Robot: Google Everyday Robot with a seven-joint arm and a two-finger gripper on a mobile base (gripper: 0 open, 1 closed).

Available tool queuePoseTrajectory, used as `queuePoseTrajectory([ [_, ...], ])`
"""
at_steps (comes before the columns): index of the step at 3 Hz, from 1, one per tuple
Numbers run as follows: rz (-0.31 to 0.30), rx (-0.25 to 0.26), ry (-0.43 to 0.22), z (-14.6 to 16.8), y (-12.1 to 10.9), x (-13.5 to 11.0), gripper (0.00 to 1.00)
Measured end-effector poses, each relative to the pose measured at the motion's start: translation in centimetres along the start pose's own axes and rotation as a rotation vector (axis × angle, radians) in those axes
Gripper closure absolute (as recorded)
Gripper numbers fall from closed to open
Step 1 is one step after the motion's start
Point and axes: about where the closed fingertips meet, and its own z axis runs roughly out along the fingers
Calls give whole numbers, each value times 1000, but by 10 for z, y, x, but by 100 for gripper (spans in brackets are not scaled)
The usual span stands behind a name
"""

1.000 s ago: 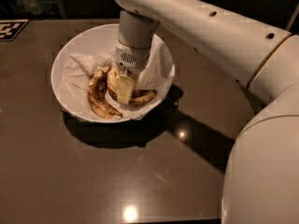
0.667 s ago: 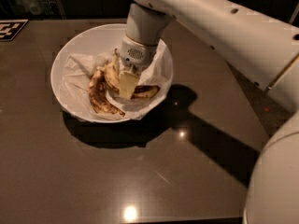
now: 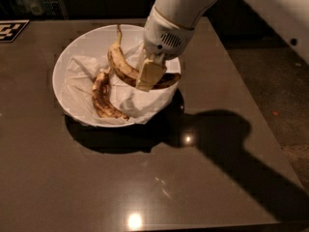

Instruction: Pick banana from white bowl

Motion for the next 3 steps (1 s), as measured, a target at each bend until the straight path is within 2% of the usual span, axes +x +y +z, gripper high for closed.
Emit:
queuePoseTrajectory([
  [1, -99, 42, 27, -29, 27, 2, 100],
  [2, -145, 55, 75, -43, 47, 16, 100],
  [3, -125, 57, 115, -48, 58, 36, 100],
])
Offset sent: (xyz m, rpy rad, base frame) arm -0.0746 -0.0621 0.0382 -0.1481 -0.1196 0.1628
